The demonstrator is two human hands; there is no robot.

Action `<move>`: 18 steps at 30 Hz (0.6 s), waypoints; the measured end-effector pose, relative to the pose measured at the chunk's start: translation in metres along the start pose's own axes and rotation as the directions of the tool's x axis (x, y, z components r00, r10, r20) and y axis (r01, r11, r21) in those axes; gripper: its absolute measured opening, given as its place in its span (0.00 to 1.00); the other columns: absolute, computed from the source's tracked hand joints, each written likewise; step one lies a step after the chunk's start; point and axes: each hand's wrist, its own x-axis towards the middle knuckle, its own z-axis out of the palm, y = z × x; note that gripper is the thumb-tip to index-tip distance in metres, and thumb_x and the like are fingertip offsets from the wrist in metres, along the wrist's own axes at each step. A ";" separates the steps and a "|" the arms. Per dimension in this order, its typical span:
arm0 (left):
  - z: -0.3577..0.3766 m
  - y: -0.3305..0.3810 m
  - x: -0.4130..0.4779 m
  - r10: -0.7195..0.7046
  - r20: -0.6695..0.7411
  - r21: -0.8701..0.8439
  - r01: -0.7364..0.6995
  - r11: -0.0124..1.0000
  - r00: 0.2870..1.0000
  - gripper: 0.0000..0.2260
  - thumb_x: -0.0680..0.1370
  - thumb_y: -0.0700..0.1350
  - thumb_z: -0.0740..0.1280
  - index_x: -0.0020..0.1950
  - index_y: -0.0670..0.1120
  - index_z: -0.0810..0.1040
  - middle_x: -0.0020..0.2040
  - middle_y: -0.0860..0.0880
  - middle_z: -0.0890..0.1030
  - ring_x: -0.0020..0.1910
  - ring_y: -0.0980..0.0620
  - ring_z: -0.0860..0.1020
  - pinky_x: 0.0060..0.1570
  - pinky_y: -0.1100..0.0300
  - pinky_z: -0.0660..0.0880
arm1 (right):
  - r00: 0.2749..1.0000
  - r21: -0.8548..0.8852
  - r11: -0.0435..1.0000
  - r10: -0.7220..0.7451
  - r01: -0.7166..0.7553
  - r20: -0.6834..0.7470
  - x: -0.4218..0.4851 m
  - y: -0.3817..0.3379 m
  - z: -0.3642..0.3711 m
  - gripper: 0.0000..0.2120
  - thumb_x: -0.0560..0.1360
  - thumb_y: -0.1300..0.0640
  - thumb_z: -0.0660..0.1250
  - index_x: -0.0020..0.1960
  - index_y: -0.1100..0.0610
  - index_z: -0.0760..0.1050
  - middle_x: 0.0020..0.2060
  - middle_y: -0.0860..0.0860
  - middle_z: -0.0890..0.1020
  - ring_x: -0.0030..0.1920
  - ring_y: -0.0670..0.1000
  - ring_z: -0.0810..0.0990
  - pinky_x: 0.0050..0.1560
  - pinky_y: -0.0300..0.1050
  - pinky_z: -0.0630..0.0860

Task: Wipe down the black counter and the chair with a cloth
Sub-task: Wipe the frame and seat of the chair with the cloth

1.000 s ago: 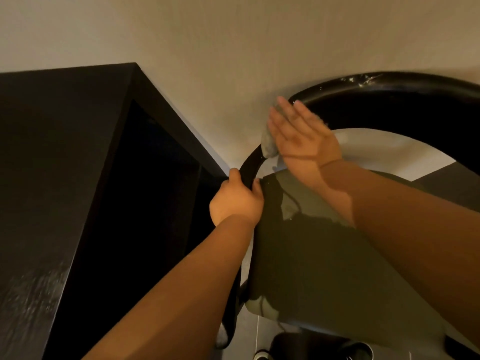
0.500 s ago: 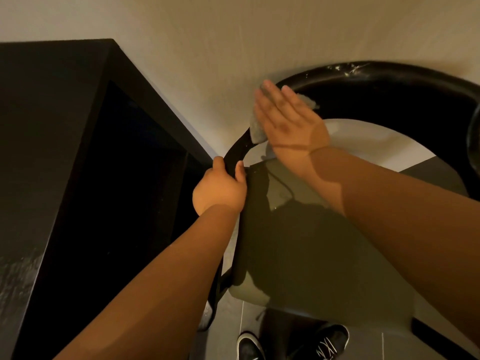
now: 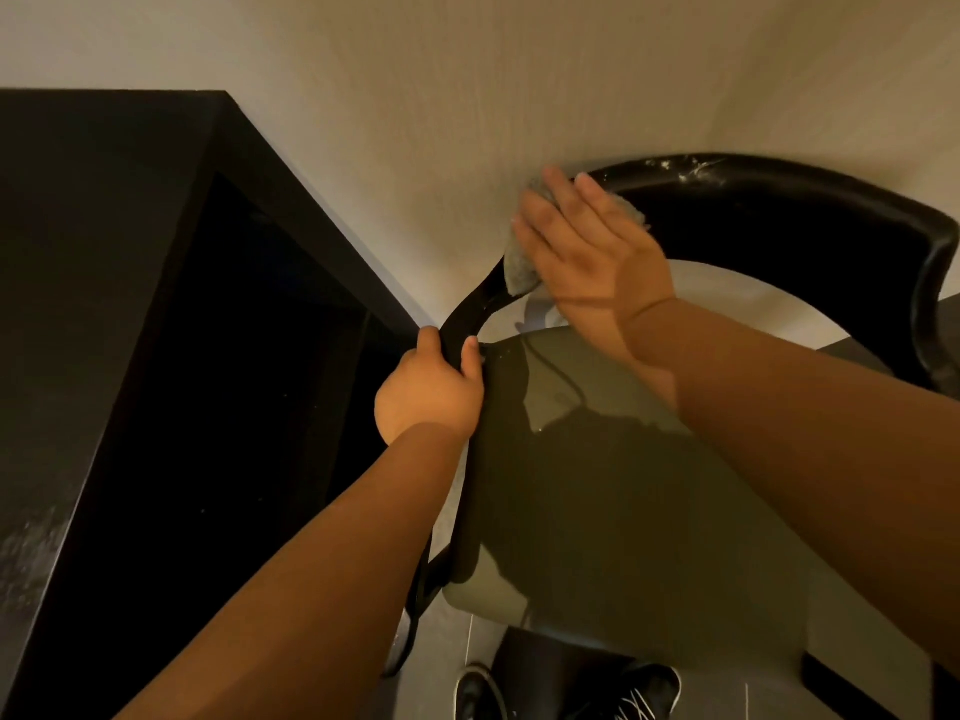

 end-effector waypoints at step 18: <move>-0.001 -0.003 0.000 0.001 0.016 -0.010 -0.001 1.000 1.000 0.23 0.84 0.66 0.53 0.68 0.50 0.71 0.43 0.51 0.76 0.35 0.50 0.76 0.31 0.55 0.71 | 0.961 0.144 0.959 -0.259 0.244 0.099 0.000 -0.055 -0.011 0.29 0.84 0.49 0.49 0.84 0.54 0.55 0.84 0.54 0.55 0.84 0.58 0.45 0.73 0.54 0.23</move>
